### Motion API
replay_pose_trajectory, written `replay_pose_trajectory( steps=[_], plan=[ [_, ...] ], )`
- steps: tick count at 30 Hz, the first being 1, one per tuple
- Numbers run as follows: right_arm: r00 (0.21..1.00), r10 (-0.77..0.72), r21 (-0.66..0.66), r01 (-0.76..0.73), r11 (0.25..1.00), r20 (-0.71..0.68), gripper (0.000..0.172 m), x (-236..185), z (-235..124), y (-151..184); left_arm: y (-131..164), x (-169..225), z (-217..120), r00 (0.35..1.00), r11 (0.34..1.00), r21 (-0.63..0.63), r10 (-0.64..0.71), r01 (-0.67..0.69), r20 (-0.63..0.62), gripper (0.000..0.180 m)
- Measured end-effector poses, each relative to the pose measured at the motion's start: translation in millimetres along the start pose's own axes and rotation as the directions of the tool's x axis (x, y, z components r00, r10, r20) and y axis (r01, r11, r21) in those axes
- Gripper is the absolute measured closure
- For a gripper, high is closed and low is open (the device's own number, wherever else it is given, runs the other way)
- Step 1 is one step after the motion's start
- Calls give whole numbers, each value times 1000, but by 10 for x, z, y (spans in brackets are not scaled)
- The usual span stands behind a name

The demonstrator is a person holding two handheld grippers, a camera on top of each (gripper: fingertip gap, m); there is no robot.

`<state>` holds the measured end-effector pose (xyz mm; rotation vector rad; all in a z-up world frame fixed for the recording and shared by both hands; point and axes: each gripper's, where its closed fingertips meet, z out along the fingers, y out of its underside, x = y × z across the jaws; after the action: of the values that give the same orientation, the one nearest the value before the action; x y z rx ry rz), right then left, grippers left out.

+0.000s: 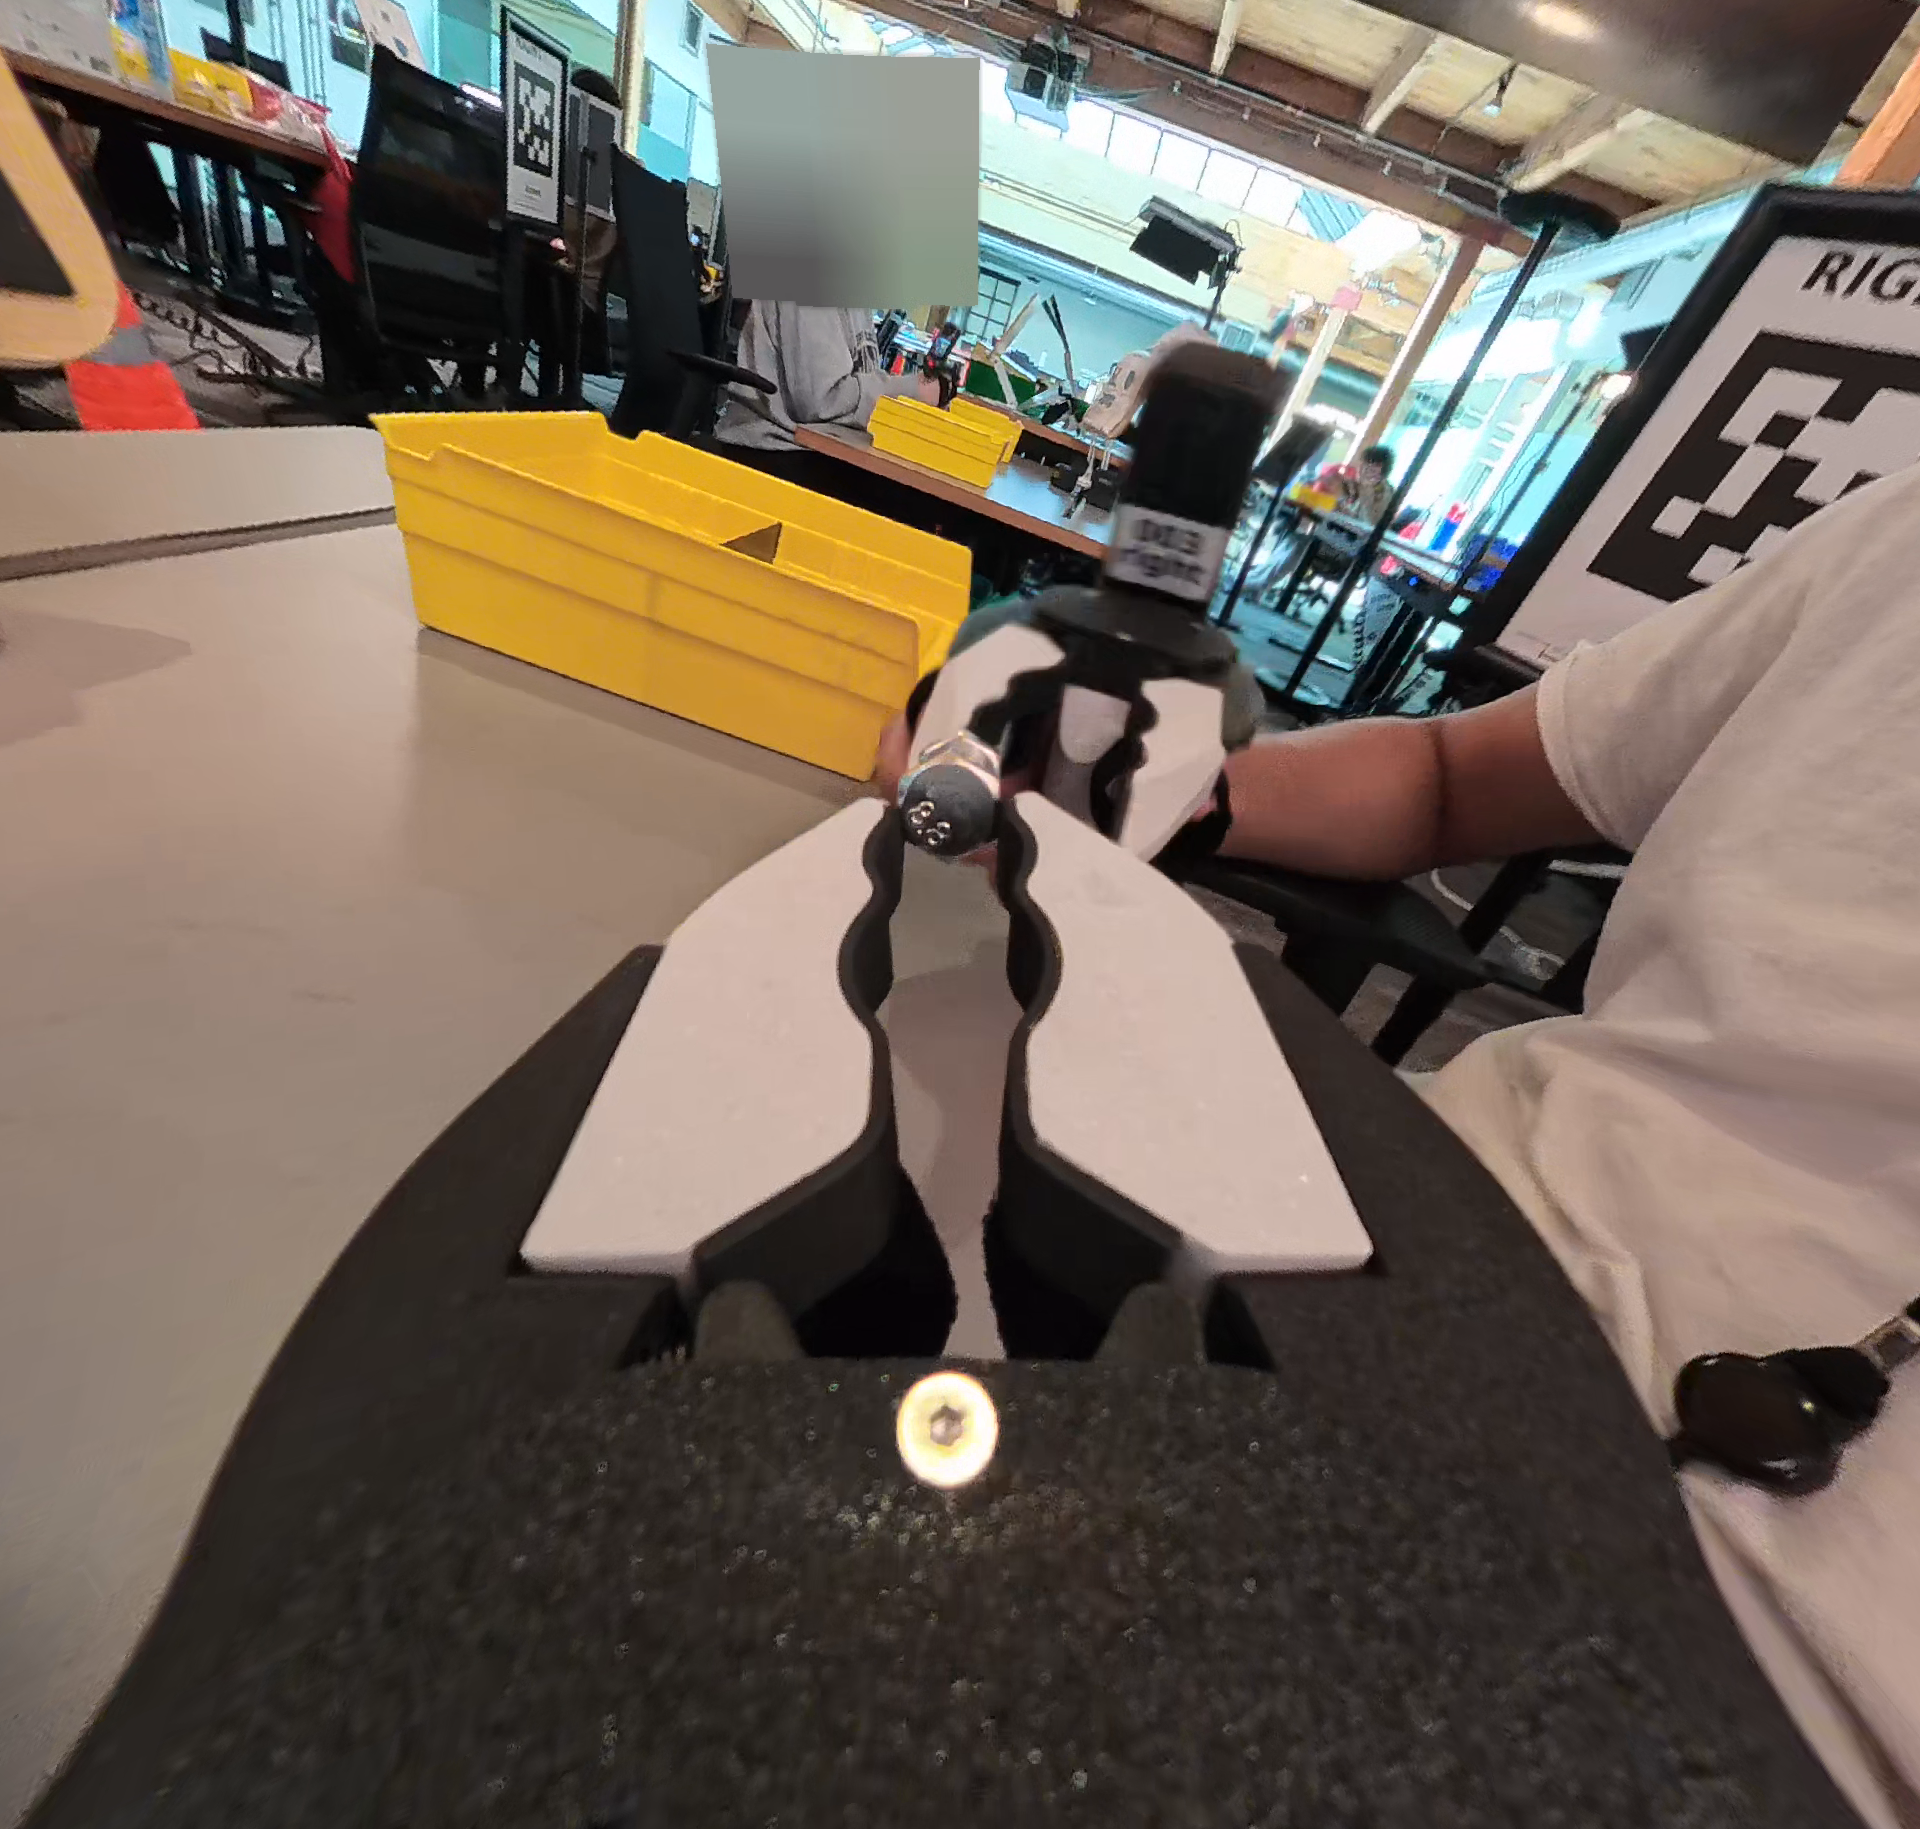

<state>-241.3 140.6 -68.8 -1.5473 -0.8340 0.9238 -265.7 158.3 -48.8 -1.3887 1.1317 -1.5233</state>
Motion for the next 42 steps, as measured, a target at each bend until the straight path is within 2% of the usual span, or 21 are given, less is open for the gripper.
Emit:
replay_pose_trajectory(
  steps=[2, 4, 7, 10, 16, 19, 21, 23, 24, 25, 27, 28, 30, 32, 33, 34, 35, 37, 39, 41, 42],
  plan=[
    [922, 330, -45, -328, 944, 205, 131, -122, 11, 34, 15, 31, 19, 998, 998, -14, 59, -59, 5, 164],
    [723, 544, -111, -554, 825, 427, 136, -280, -49, -72, 37, 108, 57, 992, 992, -24, 127, -127, -15, 164],
    [475, 701, -174, -749, 639, 532, 136, -245, -75, -141, 94, 179, 118, 974, 973, -48, 227, -228, -13, 164],
    [401, 742, -176, -807, 563, 537, 137, -171, -62, -117, 130, 205, 147, 966, 964, -66, 258, -259, -15, 164],
    [529, 710, -109, -761, 639, 465, 153, -87, -32, -67, 160, 181, 165, 969, 965, -83, 249, -249, -11, 164],
    [677, 611, -49, -652, 756, 410, 153, -73, -27, -81, 157, 171, 161, 973, 970, -80, 231, -231, -10, 164],
    [836, 447, -5, -470, 883, 319, 153, -67, -19, -75, 156, 168, 154, 983, 980, -78, 183, -184, -24, 164],
    [972, 144, 2, -147, 989, 184, 153, -61, -21, -43, 166, 171, 154, 992, 989, -83, 117, -120, -46, 164],
    [993, -46, -5, 47, 999, 111, 153, -62, -28, -39, 165, 182, 157, 994, 992, -82, 90, -95, -60, 164],
    [971, -235, -21, 235, 972, 39, 153, -68, -38, -46, 163, 199, 161, 995, 994, -80, 71, -77, -74, 164],
    [810, -580, -96, 572, 815, -93, 153, -67, -63, -70, 167, 226, 168, 995, 996, -81, 36, -44, -98, 164],
    [681, -718, -156, 701, 696, -145, 153, -61, -73, -84, 169, 233, 171, 994, 996, -82, 11, -20, -107, 164],
    [365, -906, -284, 864, 415, -214, 153, -61, -85, -118, 165, 244, 170, 991, 996, -83, -43, 32, -129, 164],
    [46, -969, -380, 915, 138, -242, 153, -82, -87, -163, 141, 261, 160, 985, 994, -75, -84, 73, -154, 164],
    [-71, -968, -414, 909, 36, -241, 153, -88, -84, -176, 133, 264, 154, 982, 993, -73, -99, 88, -160, 164],
    [-151, -959, -436, 900, -32, -241, 153, -84, -77, -188, 128, 260, 148, 981, 993, -70, -109, 99, -162, 164],
    [-177, -949, -440, 897, -47, -259, 153, -75, -65, -201, 116, 251, 140, 980, 993, -62, -114, 105, -160, 164],
    [-84, -948, -415, 908, 54, -307, 148, -57, -38, -194, 89, 232, 116, 981, 993, -49, -116, 110, -155, 164],
    [68, -949, -388, 902, 191, -309, 126, -30, -27, -156, 79, 196, 92, 984, 993, -43, -113, 108, -138, 164],
    [293, -896, -322, 857, 401, -334, 115, -4, -43, -163, 58, 159, 69, 988, 994, -32, -104, 100, -117, 164],
    [446, -832, -288, 792, 539, -330, 115, 30, -43, -131, 56, 129, 61, 991, 996, -30, -91, 89, -95, 164]
  ],
)
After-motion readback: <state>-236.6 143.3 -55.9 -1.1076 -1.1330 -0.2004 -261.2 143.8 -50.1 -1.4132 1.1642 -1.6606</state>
